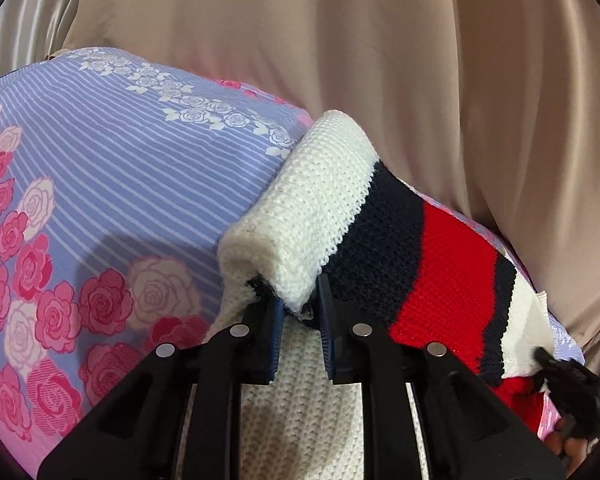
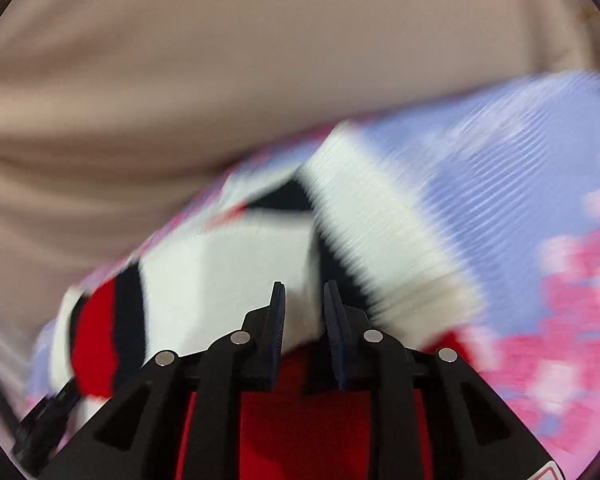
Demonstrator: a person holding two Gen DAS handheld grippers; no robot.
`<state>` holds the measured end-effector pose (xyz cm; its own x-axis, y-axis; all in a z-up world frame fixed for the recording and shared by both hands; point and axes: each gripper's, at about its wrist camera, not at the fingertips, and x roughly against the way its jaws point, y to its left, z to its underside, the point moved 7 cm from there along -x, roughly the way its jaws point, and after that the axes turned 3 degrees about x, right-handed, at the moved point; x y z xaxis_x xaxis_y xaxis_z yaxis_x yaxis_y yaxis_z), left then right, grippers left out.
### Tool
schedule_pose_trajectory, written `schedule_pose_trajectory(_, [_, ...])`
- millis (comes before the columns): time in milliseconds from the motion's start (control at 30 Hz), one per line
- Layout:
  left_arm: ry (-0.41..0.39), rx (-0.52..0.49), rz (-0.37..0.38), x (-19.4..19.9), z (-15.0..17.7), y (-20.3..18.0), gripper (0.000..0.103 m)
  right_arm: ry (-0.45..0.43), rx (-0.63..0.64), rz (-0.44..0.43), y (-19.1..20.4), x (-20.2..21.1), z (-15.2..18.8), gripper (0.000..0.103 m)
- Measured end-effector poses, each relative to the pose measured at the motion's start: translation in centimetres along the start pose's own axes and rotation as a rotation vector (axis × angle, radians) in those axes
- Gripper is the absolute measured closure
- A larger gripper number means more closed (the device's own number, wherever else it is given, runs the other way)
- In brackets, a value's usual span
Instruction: Fold small clothes
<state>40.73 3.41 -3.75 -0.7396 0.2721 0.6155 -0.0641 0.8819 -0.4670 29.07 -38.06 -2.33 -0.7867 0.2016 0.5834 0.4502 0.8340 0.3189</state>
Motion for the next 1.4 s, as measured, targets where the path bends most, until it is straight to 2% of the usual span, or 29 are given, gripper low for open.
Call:
schedule_pose_trajectory(67, [-0.004, 0.003, -0.004, 0.0, 0.0, 0.4, 0.087, -0.023, 0.052, -0.086, 3.1, 1.3, -0.4, 0.081])
schedule_pose_trajectory(100, [-0.006, 0.001, -0.009, 0.0, 0.1, 0.3, 0.087, 0.015, 0.131, -0.179, 6.7, 1.5, 0.0, 0.081])
schedule_pose_trajectory(167, [-0.008, -0.006, -0.015, -0.1, 0.3, 0.2, 0.086, 0.091, 0.298, -0.303, 13.1, 1.3, 1.9, 0.081])
schedule_pose_trajectory(233, [-0.007, 0.002, -0.008, -0.1, 0.4, 0.2, 0.086, 0.166, 0.467, -0.384, 19.1, 0.1, 4.4, 0.082])
schedule_pose_trajectory(300, [-0.005, 0.008, -0.001, -0.1, 0.4, 0.4, 0.086, 0.222, 0.594, -0.366, 23.5, -2.7, 6.9, 0.083])
schedule_pose_trajectory(367, [-0.006, 0.007, -0.003, 0.1, 0.4, 0.4, 0.086, 0.273, 0.655, -0.313, 25.7, -6.2, 8.4, 0.084])
schedule_pose_trajectory(400, [-0.006, 0.006, -0.004, 0.1, 0.4, 0.4, 0.086, 0.267, 0.668, -0.281, 25.7, -7.4, 8.7, 0.086])
schedule_pose_trajectory(433, [-0.005, 0.006, -0.004, 0.1, 0.4, 0.4, 0.086, 0.215, 0.671, -0.271, 26.3, -8.4, 8.3, 0.086])
schedule_pose_trajectory(500, [-0.004, 0.005, -0.003, 0.1, 0.4, 0.4, 0.086, 0.209, 0.638, -0.261, 27.1, -9.4, 7.4, 0.088])
schedule_pose_trajectory(567, [-0.004, 0.005, -0.004, 0.2, 0.4, 0.4, 0.086, 0.238, 0.533, -0.287, 26.8, -8.8, 6.1, 0.088])
schedule_pose_trajectory(600, [-0.004, 0.004, -0.006, 0.3, 0.4, 0.5, 0.086, 0.217, 0.516, -0.324, 26.5, -7.7, 5.6, 0.087])
schedule_pose_trajectory(633, [-0.005, 0.003, -0.008, 0.3, 0.4, 0.5, 0.086, 0.196, 0.520, -0.337, 26.0, -6.8, 5.6, 0.087])
schedule_pose_trajectory(700, [-0.004, 0.000, -0.012, 0.3, 0.4, 0.5, 0.086, 0.159, 0.544, -0.299, 24.6, -6.6, 5.2, 0.083])
schedule_pose_trajectory(733, [-0.004, -0.003, -0.016, 0.4, 0.4, 0.5, 0.086, 0.178, 0.550, -0.256, 22.4, -7.5, 5.4, 0.086])
schedule_pose_trajectory(800, [-0.006, -0.010, -0.021, 0.4, 0.5, 0.5, 0.086, 0.199, 0.479, -0.330, 19.7, -6.9, 5.5, 0.092])
schedule_pose_trajectory(833, [-0.005, -0.012, -0.022, 0.4, 0.4, 0.5, 0.086, 0.208, 0.431, -0.313, 17.6, -5.7, 5.1, 0.091])
schedule_pose_trajectory(967, [-0.006, -0.017, -0.028, 0.3, 0.4, 0.4, 0.086, 0.090, 0.356, -0.208, 10.4, -0.9, 3.2, 0.063])
schedule_pose_trajectory(1067, [-0.005, -0.026, -0.031, 0.3, 0.4, 0.3, 0.086, 0.069, 0.282, -0.044, 3.8, -0.4, 2.3, 0.047])
schedule_pose_trajectory(1100, [-0.006, -0.029, -0.033, 0.3, 0.4, 0.2, 0.086, 0.078, 0.262, -0.023, 2.7, -0.5, 2.6, 0.046])
schedule_pose_trajectory(1167, [-0.006, -0.032, -0.034, 0.3, 0.4, 0.1, 0.086, 0.143, 0.221, -0.053, 1.2, -1.3, 3.7, 0.046])
schedule_pose_trajectory(1233, [-0.006, -0.030, -0.033, 0.3, 0.4, 0.1, 0.086, 0.137, 0.227, -0.060, 1.7, -1.6, 4.0, 0.045])
schedule_pose_trajectory(1267, [-0.006, -0.030, -0.033, 0.3, 0.4, 0.1, 0.086, 0.138, 0.234, -0.059, 2.0, -1.5, 4.0, 0.061])
schedule_pose_trajectory(1300, [-0.005, -0.030, -0.031, 0.3, 0.4, 0.1, 0.086, 0.142, 0.229, -0.103, 2.9, -1.7, 4.0, 0.096])
schedule_pose_trajectory(1367, [-0.005, -0.027, -0.027, 0.2, 0.4, 0.0, 0.086, 0.144, 0.199, -0.157, 3.8, -1.9, 3.1, 0.094])
schedule_pose_trajectory(1400, [-0.004, -0.026, -0.026, 0.2, 0.4, 0.0, 0.086, 0.089, 0.186, -0.177, 4.1, -0.6, 2.0, 0.095])
